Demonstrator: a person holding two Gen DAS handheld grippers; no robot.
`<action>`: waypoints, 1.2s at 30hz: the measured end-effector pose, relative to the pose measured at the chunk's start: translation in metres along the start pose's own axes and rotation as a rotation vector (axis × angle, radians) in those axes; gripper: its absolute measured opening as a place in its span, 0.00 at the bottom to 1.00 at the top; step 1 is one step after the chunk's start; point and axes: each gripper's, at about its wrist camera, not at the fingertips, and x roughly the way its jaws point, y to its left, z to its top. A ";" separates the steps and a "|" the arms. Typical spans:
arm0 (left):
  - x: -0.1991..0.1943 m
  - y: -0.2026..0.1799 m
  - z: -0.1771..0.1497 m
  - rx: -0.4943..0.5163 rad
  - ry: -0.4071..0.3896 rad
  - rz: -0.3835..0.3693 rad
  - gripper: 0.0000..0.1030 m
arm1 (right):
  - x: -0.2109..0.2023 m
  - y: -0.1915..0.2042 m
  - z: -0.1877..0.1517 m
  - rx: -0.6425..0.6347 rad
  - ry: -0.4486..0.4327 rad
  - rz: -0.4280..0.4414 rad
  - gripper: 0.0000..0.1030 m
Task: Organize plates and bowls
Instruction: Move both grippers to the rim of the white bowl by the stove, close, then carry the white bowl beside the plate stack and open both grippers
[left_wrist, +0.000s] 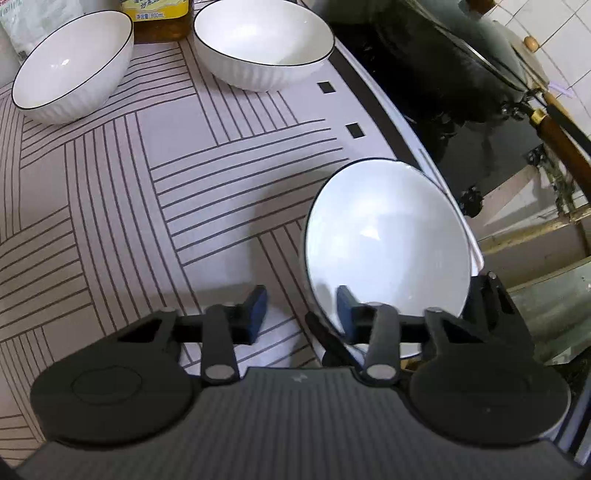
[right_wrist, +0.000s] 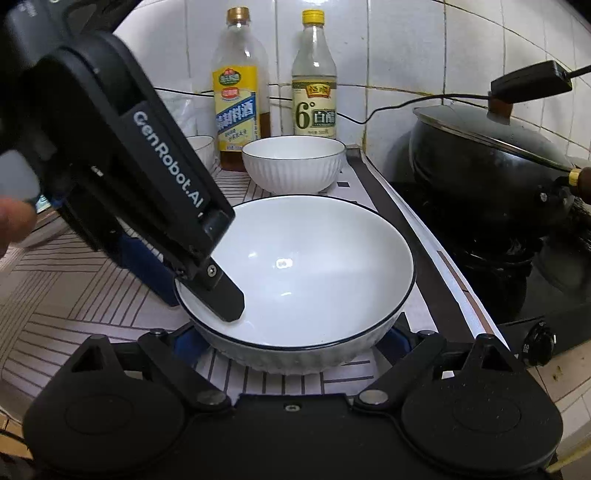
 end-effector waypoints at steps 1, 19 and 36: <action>-0.001 -0.001 0.000 0.002 -0.002 -0.003 0.26 | -0.001 0.001 -0.001 -0.011 0.002 0.002 0.91; -0.047 0.025 -0.021 0.027 -0.047 0.108 0.13 | -0.010 0.044 0.014 -0.104 0.000 0.105 0.91; -0.088 0.111 -0.043 -0.174 -0.040 0.293 0.19 | 0.027 0.130 0.041 -0.283 -0.022 0.372 0.91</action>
